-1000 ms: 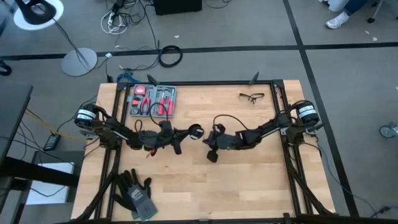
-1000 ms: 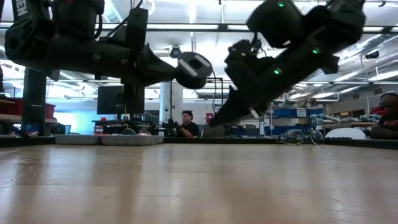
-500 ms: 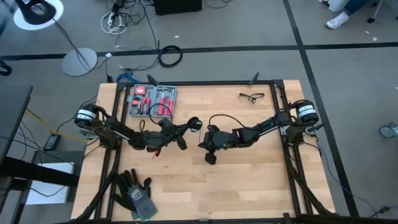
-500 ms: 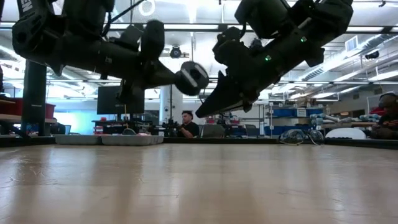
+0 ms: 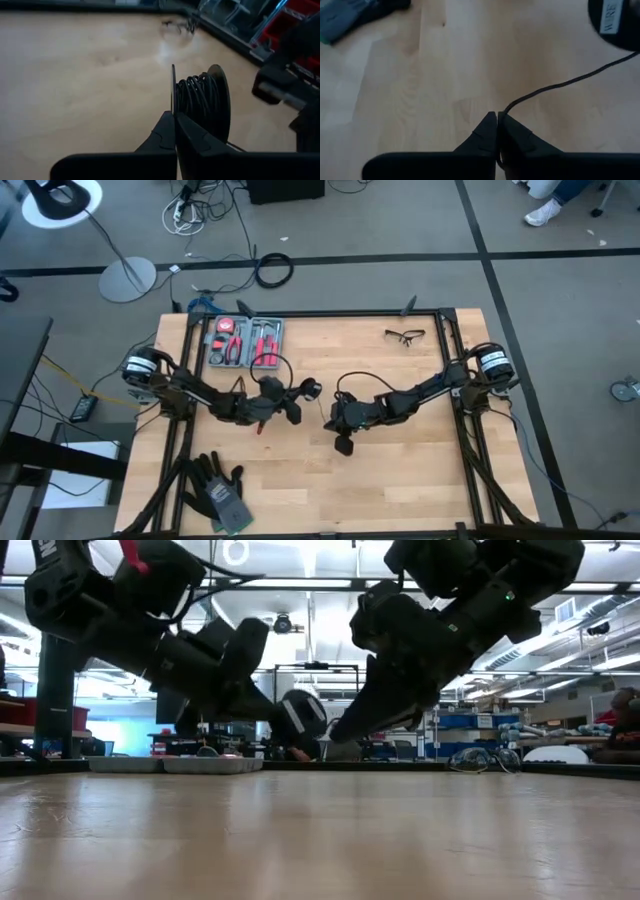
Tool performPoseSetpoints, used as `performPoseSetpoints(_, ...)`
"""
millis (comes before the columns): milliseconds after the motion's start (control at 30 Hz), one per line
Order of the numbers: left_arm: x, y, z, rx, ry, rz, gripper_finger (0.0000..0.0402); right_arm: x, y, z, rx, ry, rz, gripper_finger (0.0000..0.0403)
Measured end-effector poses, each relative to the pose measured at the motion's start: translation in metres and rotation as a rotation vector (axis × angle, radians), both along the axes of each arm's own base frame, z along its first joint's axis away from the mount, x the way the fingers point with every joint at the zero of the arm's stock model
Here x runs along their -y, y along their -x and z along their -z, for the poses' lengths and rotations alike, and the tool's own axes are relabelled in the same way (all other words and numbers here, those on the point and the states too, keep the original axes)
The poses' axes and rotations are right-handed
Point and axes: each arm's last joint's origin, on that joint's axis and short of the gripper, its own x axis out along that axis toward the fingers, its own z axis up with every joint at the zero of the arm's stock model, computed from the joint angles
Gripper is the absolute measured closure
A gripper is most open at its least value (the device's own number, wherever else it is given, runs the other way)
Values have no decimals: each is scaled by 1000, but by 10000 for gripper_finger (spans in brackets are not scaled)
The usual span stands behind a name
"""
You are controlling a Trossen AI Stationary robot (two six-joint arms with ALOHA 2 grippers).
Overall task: Coil cords
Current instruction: Coil the black wire on the black spool
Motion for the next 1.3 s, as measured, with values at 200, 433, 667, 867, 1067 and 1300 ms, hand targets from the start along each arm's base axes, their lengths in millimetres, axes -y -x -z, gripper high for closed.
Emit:
performPoseSetpoints(200,4,-11,23,-51,74,40,401,-9,-7,19,23,-27,-9,399)
performPoseSetpoints(433,7,-28,31,-52,99,59,401,-15,-13,43,36,-51,-5,400)
performPoseSetpoints(667,7,-29,31,-79,66,73,401,-15,-12,44,28,-46,-6,389)
performPoseSetpoints(867,6,-28,32,-92,62,72,401,-17,-11,43,21,-72,2,345)
performPoseSetpoints(1067,6,-28,33,-105,60,74,401,-15,3,26,-104,-80,12,314)
performPoseSetpoints(1300,5,-27,33,-114,55,74,401,-16,33,-17,-215,-75,22,315)
